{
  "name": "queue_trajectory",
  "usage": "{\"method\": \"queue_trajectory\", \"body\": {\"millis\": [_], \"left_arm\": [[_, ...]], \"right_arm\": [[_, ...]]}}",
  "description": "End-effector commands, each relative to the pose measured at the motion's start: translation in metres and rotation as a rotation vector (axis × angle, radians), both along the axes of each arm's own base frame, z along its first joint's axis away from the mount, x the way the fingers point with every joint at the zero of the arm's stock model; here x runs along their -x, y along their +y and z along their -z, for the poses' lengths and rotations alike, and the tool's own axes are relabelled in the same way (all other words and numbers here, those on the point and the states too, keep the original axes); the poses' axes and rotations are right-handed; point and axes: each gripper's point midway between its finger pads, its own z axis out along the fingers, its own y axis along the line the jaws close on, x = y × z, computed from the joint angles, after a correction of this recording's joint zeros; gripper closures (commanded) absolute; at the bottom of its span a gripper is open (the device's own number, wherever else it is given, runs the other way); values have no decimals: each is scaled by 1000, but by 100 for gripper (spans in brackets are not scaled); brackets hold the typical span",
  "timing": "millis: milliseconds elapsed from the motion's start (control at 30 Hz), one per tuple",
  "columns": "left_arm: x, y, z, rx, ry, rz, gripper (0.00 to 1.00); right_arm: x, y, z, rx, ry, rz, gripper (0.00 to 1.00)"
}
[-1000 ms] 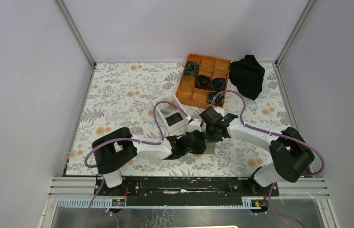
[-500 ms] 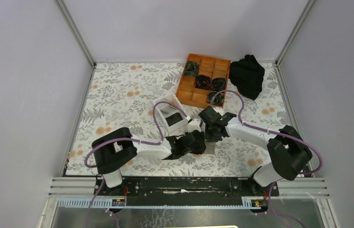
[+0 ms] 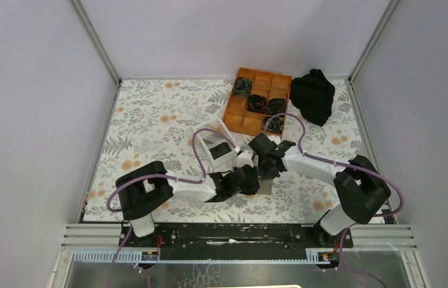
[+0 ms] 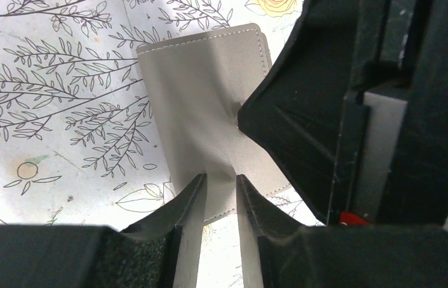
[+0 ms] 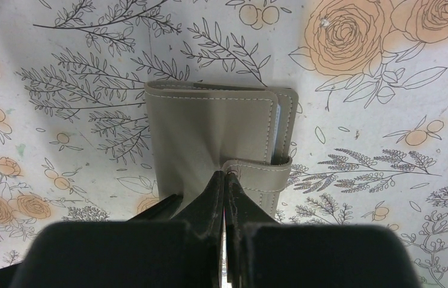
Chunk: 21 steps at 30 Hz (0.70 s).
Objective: Put the credit cards into the card holder
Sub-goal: Close the card holder at the center of the board.
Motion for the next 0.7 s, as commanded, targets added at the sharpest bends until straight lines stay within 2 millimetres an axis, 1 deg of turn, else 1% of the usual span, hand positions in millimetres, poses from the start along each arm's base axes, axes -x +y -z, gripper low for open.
{"method": "queue_trajectory", "body": {"millis": [0,133,300,600,667], "left_arm": [[23,27,40,-124,74,51,68],[24,32,41,-127,73,39,69],[25,34,42,-129,75,40,70],[26,40,44,-133,71,31,70],[26,40,45,-132,72,32,71]], "right_arm": [[-12,37,-4,-101,-37,-15,100],[-14,41,-5,-104,-40,-17,100],[-12,44,-4,-102,-33,-24,100],[-8,48,6,-84,-8,-35,100],[-8,50,5,-88,-9,-39,100]]}}
